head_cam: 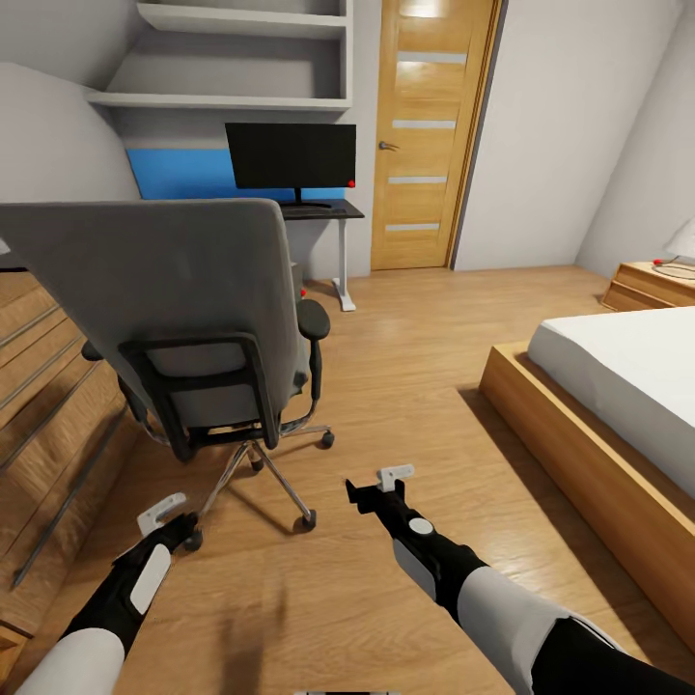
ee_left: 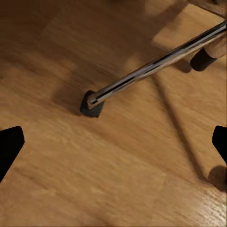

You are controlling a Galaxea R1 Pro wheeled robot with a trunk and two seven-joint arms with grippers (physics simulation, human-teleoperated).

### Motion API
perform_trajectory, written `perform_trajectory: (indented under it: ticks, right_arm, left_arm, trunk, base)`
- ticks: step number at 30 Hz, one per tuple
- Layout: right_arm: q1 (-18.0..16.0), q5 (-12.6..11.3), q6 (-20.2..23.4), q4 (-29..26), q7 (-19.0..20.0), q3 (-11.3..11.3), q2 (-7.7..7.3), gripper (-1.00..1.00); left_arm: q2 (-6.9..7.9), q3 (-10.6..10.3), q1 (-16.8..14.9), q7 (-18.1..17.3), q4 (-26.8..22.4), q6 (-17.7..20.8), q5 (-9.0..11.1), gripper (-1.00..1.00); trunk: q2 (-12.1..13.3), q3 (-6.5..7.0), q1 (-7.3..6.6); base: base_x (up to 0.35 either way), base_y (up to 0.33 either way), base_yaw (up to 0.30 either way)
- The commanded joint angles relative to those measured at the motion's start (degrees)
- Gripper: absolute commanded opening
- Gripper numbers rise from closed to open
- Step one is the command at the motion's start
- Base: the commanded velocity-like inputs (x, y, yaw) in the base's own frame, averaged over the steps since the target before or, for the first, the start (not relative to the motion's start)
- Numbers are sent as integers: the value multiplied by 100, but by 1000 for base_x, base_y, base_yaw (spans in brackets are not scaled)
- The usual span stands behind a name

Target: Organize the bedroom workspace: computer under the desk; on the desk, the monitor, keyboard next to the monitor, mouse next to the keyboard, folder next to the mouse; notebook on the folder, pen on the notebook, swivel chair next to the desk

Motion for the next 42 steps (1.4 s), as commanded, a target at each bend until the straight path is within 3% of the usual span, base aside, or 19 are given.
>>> perform_trajectory:
  ticks: [1,6,8,9,13,42]
  right_arm:
    - [-7,-61,-38,22,-11,45,-11,100]
    - [-7,-66,-49,40,-12,41,-25,100]
    - [-7,-67,-49,44,-13,40,-27,100]
    - [-8,-67,-49,46,-19,40,-27,100]
    - [-7,-67,-54,47,-21,44,-29,100]
    - [-8,-67,-75,47,-22,48,-82,100]
  left_arm:
    - [43,8,0,29,-12,27,64,100]
    - [137,167,0,47,-33,24,67,100]
    - [188,381,0,54,-40,25,66,100]
    - [267,838,0,55,-66,21,61,100]
    - [354,1073,0,33,-85,18,60,100]
    - [420,1148,0,13,-118,18,60,100]
  trunk:
    - [-2,-5,-1]
    - [-2,-5,-1]
    - [-2,-5,-1]
    - [-2,-5,-1]
    - [-2,-5,-1]
    - [-2,-5,-1]
  base:
    - [0,0,0]
    - [0,0,0]
    - [0,0,0]
    - [0,0,0]
    - [25,14,0]
    - [175,90,0]
